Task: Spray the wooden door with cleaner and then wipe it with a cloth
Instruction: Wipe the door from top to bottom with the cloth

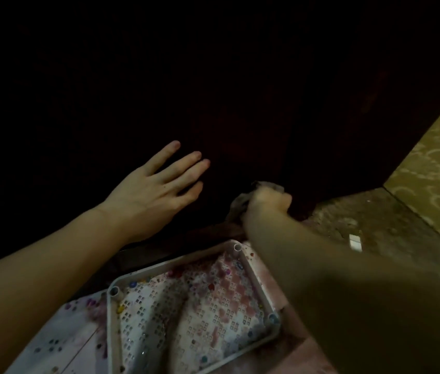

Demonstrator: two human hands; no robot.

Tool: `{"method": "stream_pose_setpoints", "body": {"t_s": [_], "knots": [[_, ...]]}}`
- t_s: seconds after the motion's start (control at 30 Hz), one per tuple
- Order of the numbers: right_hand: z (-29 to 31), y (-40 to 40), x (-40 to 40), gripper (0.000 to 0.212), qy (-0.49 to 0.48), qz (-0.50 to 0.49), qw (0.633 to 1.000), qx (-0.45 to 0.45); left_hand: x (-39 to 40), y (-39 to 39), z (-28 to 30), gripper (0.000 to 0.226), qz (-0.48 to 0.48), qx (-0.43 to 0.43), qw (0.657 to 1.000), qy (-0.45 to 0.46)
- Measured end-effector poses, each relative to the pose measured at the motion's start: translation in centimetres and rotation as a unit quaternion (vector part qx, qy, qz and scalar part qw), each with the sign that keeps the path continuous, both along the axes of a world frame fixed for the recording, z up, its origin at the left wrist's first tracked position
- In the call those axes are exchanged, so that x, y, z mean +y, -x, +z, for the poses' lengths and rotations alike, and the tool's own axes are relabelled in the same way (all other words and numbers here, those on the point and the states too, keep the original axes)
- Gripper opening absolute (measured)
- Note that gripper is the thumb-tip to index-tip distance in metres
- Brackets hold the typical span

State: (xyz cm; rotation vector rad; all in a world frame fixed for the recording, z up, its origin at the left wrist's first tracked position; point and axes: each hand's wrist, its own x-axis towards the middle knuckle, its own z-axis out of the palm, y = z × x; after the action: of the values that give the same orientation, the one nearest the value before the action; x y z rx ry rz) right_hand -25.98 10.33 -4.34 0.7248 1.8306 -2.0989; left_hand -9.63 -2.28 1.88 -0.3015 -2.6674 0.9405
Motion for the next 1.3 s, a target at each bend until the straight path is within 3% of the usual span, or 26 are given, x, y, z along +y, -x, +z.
{"method": "stream_pose_setpoints", "body": {"t_s": [0.2, 0.37, 0.63, 0.7, 0.8, 0.87, 0.93, 1.03, 1.2, 1.3], "knots": [[-3.4, -4.6, -2.1, 0.043, -0.043, -0.015, 0.998, 0.033, -0.5, 0.4, -0.9, 0.057, -0.026, 0.037, 0.999, -0.031], [-5.1, -6.0, -3.3, 0.045, 0.014, 0.018, 1.0, 0.015, -0.5, 0.8, -1.3, 0.049, -0.04, 0.055, 0.997, -0.031], [-4.9, 3.2, 1.2, 0.048, 0.03, -0.023, 0.999, -0.007, -0.9, 1.3, -1.7, 0.045, -0.055, 0.071, 0.996, -0.015], [-5.6, 3.4, 1.1, 0.05, 0.042, -0.014, 0.999, 0.0, -0.9, 1.3, -1.8, 0.047, -0.055, 0.072, 0.996, -0.015], [-7.5, 0.9, -1.2, 0.047, 0.082, -0.006, 0.995, -0.06, -0.9, 1.3, -1.9, 0.047, -0.057, 0.081, 0.995, -0.016], [-8.5, -0.6, -2.2, 0.041, -0.075, 0.043, 0.995, -0.053, -1.0, 1.4, -2.1, 0.047, -0.056, 0.086, 0.995, -0.01], [-8.4, -1.0, -1.7, 0.04, 0.039, -0.017, 0.996, -0.083, -1.0, 1.5, -2.2, 0.048, -0.053, 0.089, 0.995, -0.004], [-7.8, 0.8, -0.2, 0.048, 0.031, 0.03, 0.998, -0.04, -0.9, 1.4, -2.1, 0.048, -0.052, 0.086, 0.995, -0.007], [-7.8, 4.5, 2.4, 0.049, 0.064, -0.064, 0.996, -0.022, -0.7, 1.3, -1.8, 0.046, -0.047, 0.077, 0.996, -0.017], [-8.7, 3.8, 2.2, 0.054, 0.041, -0.044, 0.998, -0.032, -0.7, 1.3, -1.7, 0.044, -0.051, 0.078, 0.995, -0.033]]}}
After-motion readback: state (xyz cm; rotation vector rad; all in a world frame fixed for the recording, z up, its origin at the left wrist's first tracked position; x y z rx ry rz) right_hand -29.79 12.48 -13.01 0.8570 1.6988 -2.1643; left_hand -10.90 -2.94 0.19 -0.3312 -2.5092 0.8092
